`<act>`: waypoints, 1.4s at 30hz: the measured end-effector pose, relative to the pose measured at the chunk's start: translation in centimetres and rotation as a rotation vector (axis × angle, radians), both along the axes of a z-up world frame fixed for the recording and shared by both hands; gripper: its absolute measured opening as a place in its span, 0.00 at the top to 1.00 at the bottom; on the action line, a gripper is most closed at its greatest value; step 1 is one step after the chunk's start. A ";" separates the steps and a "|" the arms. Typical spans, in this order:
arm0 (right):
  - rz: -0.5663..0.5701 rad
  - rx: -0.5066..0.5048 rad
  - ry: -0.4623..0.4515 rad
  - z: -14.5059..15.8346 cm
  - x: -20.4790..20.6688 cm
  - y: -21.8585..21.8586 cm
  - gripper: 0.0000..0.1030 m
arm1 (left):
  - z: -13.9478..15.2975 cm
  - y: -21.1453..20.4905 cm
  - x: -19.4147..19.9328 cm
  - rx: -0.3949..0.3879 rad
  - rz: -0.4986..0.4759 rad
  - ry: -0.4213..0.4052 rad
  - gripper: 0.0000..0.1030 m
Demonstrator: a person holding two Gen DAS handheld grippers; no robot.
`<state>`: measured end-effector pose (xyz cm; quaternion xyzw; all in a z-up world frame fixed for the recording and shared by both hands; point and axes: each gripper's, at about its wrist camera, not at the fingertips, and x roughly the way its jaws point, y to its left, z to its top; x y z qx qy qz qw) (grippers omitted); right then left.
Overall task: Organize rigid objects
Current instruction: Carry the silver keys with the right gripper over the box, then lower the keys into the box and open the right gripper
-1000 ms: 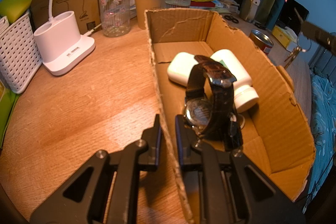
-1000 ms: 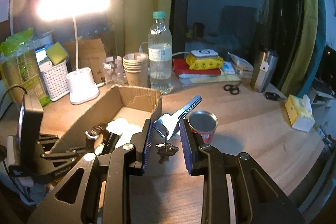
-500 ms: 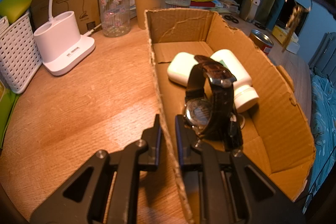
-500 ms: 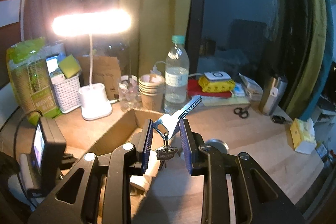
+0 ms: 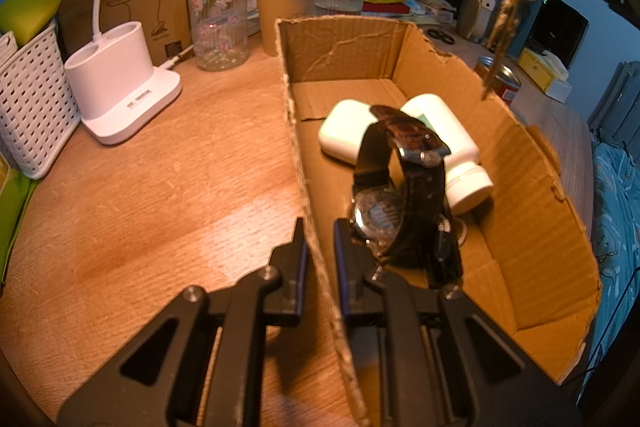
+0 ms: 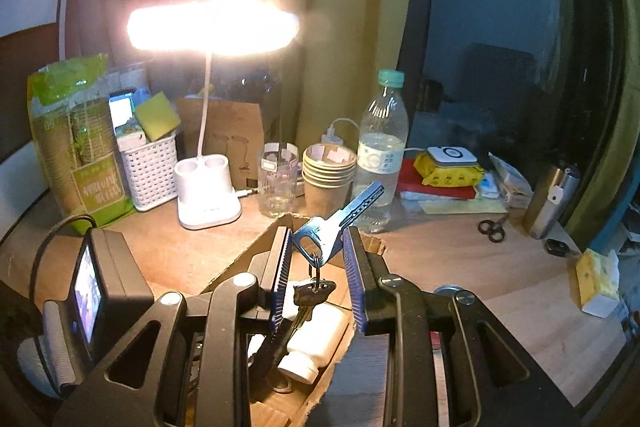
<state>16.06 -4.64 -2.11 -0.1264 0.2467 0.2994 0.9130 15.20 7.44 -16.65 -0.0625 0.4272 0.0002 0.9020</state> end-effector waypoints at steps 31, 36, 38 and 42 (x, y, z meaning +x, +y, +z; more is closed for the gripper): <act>0.030 -0.071 0.174 -7.0 4.2 1.4 0.73 | 0.0 0.0 0.0 0.000 0.000 0.000 0.87; 0.029 -0.076 0.180 -7.3 4.3 1.4 0.73 | 0.0 0.0 0.0 0.001 0.000 0.000 0.87; 0.027 -0.077 0.182 -7.3 4.4 1.5 0.73 | 0.0 0.0 0.0 0.001 0.000 0.000 0.87; 0.026 -0.079 0.191 -7.4 4.5 1.5 0.73 | 0.0 0.0 0.0 0.001 0.000 0.000 0.87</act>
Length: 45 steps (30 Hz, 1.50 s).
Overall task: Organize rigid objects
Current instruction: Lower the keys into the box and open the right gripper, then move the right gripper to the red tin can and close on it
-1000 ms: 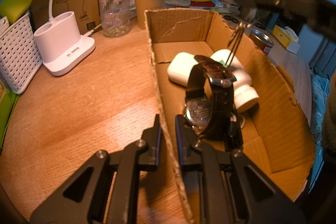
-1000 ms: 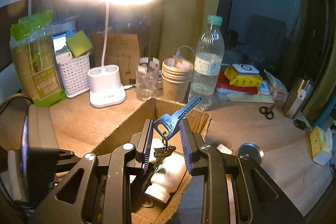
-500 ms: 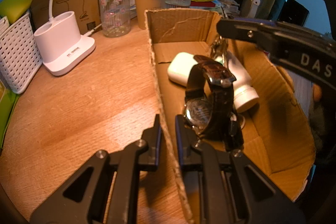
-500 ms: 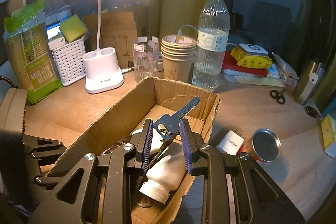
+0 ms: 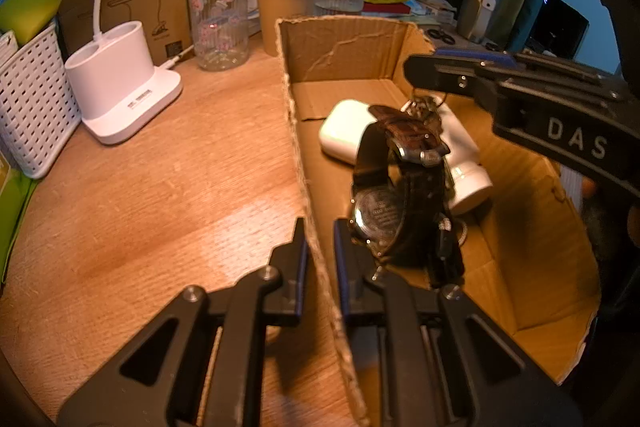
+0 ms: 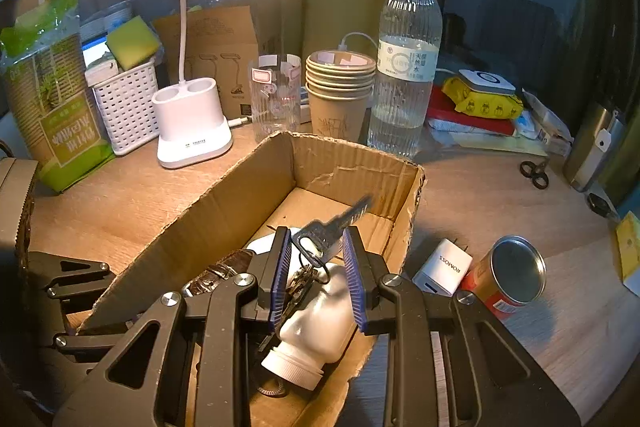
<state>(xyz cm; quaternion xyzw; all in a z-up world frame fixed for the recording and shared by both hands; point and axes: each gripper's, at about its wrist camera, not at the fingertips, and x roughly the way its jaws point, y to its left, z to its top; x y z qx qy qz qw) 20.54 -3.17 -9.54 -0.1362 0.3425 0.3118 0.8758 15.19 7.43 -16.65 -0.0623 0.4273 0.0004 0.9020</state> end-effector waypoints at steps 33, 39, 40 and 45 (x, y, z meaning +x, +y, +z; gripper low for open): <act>-0.096 0.051 -0.058 2.6 -1.0 -4.1 0.57 | 0.0 0.0 0.0 0.000 0.000 0.000 0.87; -0.148 0.070 -0.065 2.9 -0.5 -5.7 0.45 | 0.0 0.0 0.0 0.001 0.000 0.000 0.87; -0.155 0.072 -0.066 2.9 -0.4 -5.9 0.45 | 0.0 0.0 0.0 0.001 0.000 0.000 0.87; -0.187 0.076 -0.068 2.8 0.0 -6.9 0.44 | 0.0 0.0 0.0 0.001 0.000 0.000 0.87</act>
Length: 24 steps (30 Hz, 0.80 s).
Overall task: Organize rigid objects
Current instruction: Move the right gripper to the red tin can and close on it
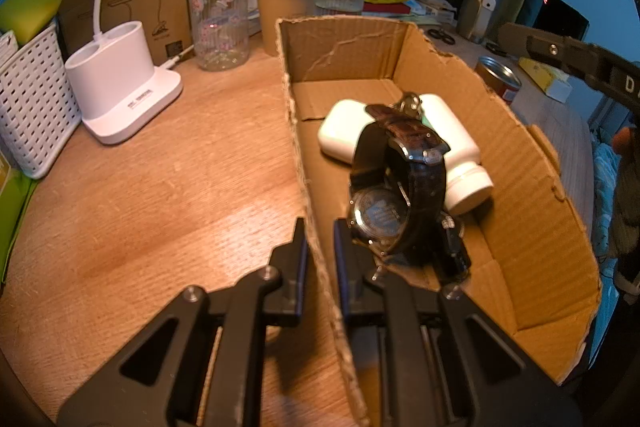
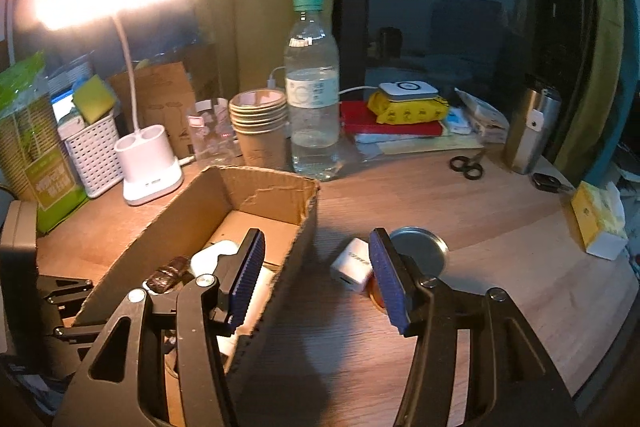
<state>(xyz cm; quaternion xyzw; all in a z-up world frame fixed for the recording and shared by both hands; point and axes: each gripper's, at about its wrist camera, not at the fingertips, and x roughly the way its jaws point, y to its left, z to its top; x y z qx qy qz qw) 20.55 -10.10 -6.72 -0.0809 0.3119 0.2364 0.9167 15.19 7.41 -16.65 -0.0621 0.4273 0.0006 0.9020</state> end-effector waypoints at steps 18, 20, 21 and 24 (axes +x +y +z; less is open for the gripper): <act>-0.123 -0.027 0.032 -2.6 2.4 -2.8 0.37 | 0.0 0.0 0.0 0.000 0.000 0.000 0.87; -0.133 -0.027 0.038 -3.0 2.7 -2.9 0.37 | 0.0 0.0 0.0 0.000 0.000 0.000 0.87; -0.139 -0.029 0.040 -3.2 2.9 -3.0 0.37 | 0.0 0.0 0.0 -0.002 0.001 0.000 0.87; -0.154 -0.038 0.049 -3.8 3.4 -3.1 0.37 | 0.0 0.1 0.0 -0.002 0.001 0.000 0.87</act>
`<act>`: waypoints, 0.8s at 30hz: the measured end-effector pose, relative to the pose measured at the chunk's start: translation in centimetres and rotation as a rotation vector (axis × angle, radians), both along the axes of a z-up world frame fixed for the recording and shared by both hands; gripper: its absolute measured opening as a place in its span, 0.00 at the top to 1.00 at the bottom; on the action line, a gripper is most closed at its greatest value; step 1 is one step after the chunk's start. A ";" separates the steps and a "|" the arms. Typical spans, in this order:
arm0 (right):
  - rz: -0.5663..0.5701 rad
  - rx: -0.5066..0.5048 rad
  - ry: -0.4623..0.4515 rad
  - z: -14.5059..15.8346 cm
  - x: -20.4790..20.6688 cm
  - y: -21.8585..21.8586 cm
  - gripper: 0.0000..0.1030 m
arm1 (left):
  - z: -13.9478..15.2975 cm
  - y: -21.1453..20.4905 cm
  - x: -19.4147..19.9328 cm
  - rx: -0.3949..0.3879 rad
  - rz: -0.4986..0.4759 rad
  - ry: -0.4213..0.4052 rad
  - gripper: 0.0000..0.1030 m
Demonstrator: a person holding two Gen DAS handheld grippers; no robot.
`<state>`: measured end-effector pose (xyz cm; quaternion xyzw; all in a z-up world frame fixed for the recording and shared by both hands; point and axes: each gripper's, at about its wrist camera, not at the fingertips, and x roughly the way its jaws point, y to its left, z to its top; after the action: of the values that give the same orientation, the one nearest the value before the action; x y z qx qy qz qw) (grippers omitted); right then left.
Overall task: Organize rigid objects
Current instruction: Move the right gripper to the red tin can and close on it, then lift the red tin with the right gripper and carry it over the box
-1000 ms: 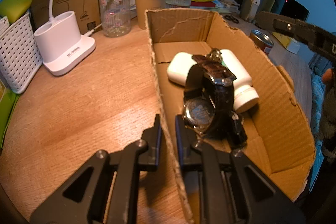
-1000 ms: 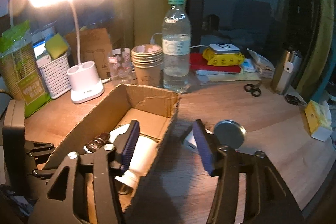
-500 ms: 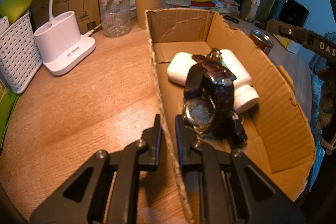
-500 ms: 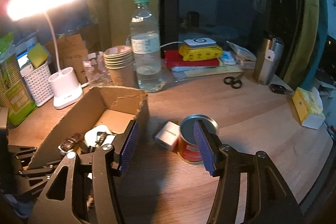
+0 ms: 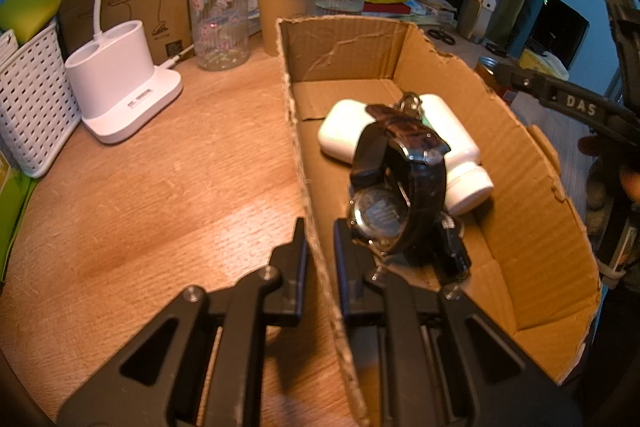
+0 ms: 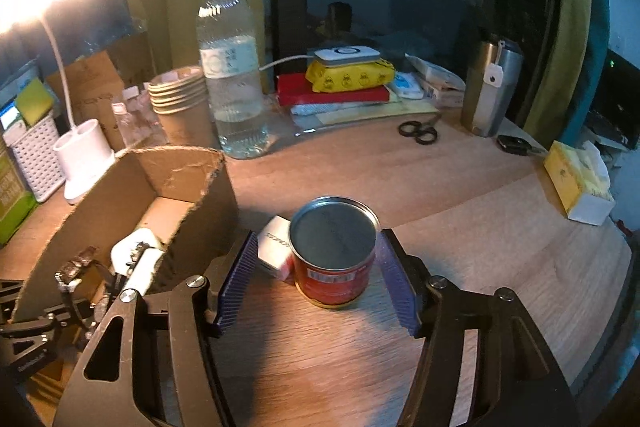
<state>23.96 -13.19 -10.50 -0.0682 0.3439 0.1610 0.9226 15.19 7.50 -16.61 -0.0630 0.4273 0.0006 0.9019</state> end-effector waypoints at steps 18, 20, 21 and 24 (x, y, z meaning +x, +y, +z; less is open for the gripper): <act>-0.028 0.006 0.027 -1.5 1.4 -0.5 0.37 | 0.0 0.0 0.0 0.001 0.000 0.000 0.87; -0.029 0.008 0.027 -1.5 1.5 -0.5 0.37 | 0.0 0.0 0.0 0.000 0.000 0.000 0.87; -0.030 0.009 0.025 -1.5 1.5 -0.5 0.37 | 0.0 0.0 0.0 0.000 0.000 0.000 0.87; -0.028 0.011 0.022 -1.5 1.4 -0.5 0.44 | 0.0 0.0 0.0 0.000 0.000 0.000 0.87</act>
<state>25.41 -13.68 -11.99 -0.0563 0.3540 0.1508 0.9213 15.19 7.50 -16.61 -0.0629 0.4273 0.0008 0.9019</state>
